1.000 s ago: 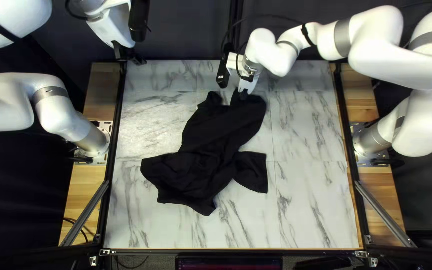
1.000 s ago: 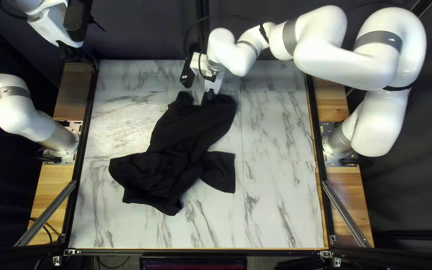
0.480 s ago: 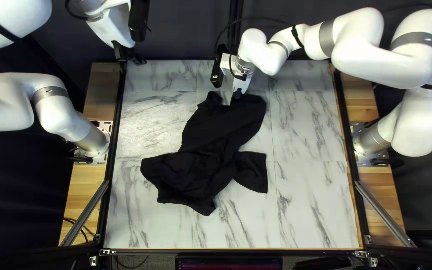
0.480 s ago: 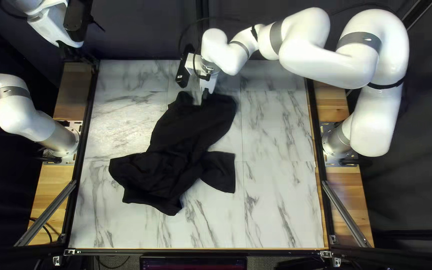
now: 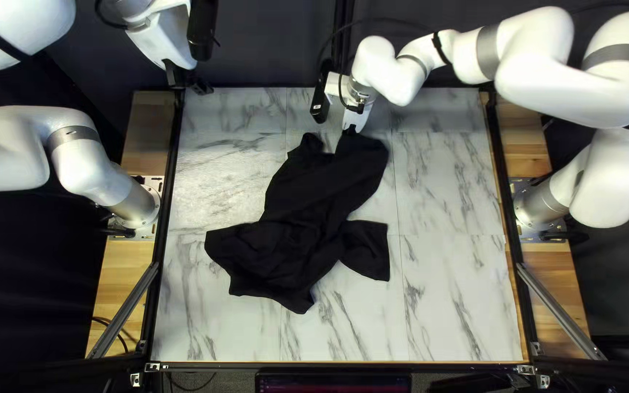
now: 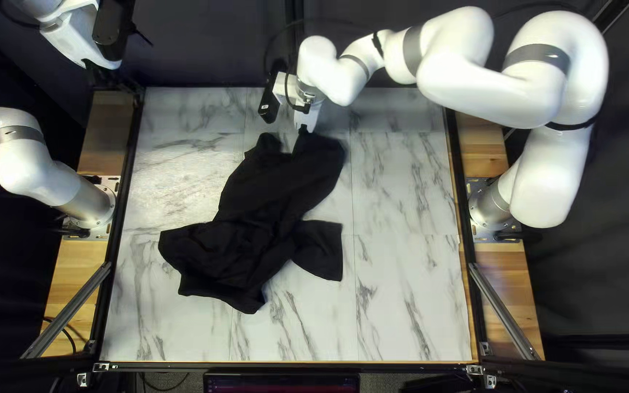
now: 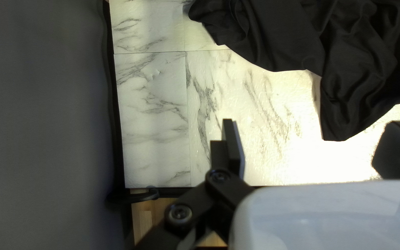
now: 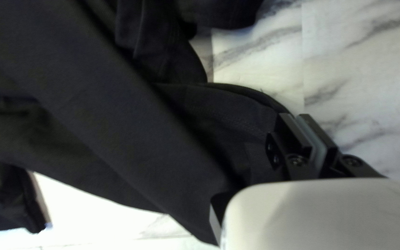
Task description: Fold t-shirt
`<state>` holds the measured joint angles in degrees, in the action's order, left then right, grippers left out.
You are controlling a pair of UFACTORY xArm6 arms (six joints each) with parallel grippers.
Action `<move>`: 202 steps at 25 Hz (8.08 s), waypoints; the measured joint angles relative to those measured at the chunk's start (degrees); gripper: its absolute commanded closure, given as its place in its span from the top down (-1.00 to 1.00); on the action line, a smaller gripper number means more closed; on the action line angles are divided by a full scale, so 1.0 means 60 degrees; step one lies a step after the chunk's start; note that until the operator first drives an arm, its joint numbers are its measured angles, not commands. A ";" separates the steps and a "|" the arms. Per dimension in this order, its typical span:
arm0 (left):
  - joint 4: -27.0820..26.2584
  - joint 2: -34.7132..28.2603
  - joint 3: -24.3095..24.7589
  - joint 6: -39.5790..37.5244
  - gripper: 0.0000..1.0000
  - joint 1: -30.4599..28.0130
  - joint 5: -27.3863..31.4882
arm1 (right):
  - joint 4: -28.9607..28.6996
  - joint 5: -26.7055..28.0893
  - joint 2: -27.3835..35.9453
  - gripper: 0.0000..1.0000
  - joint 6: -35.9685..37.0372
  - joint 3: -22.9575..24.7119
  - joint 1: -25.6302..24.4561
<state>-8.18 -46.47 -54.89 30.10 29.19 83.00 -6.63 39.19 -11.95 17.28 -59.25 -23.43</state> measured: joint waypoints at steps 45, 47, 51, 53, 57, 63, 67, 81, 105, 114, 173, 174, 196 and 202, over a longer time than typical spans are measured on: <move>0.0000 0.0000 0.0000 0.0000 1.00 0.0000 0.0000 | 0.2382 0.1078 0.5061 1.00 -0.2034 0.3248 -0.1771; 0.0000 0.0000 0.0000 0.0000 1.00 0.0000 0.0000 | 0.2483 0.1347 0.5341 1.00 -0.2293 0.3252 -0.1438; 0.0000 0.0000 0.0000 0.0000 1.00 0.0000 0.0000 | 0.2696 0.1630 0.5873 1.00 -0.2957 0.3340 -0.0178; 0.0000 0.0000 0.0000 0.0000 1.00 0.0000 0.0000 | 0.2769 0.1389 0.5953 1.00 -0.3341 0.3528 0.0774; 0.0000 0.0000 0.0000 0.0000 1.00 0.0000 0.0000 | 0.2934 -0.0065 0.5459 1.00 -0.4112 0.4018 0.2647; 0.0000 0.0000 0.0000 0.0000 1.00 0.0000 0.0000 | 0.3386 -0.2174 0.4234 1.00 -0.4612 0.4435 0.4564; 0.0000 0.0000 0.0000 0.0000 1.00 0.0000 0.0000 | 0.3986 -0.3007 0.3203 1.00 -0.4618 0.4312 0.5139; 0.0000 0.0000 0.0000 0.0000 1.00 0.0000 0.0000 | 0.3555 -0.3132 0.1094 -0.34 -0.2816 0.2935 0.5898; 0.0000 0.0000 0.0000 0.0000 1.00 0.0000 0.0000 | 0.3658 0.0153 0.2977 -1.00 -0.2806 0.2013 0.6722; 0.0000 0.0000 0.0000 0.0000 1.00 0.0000 0.0000 | 0.4180 0.2995 0.4500 -1.00 -0.4207 0.1348 0.8048; 0.0000 0.0000 0.0000 0.0000 1.00 0.0000 0.0000 | 0.0351 0.3424 1.0352 1.00 0.2889 0.5333 -0.0068; 0.0000 0.0000 0.0000 0.0000 1.00 0.0000 0.0000 | 0.0332 0.4131 1.0822 1.00 0.2958 0.5074 -0.0304; 0.0000 0.0000 0.0000 0.0000 1.00 0.0000 0.0000 | 0.0370 0.8046 1.2615 1.00 0.1040 0.2592 -0.0431; 0.0000 0.0000 0.0000 0.0000 1.00 0.0000 0.0000 | 0.0370 0.8046 1.2615 1.00 0.1040 0.2592 -0.0431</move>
<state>-8.18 -46.47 -54.89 30.10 29.19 83.00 -4.41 87.46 63.74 23.52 -43.70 -26.02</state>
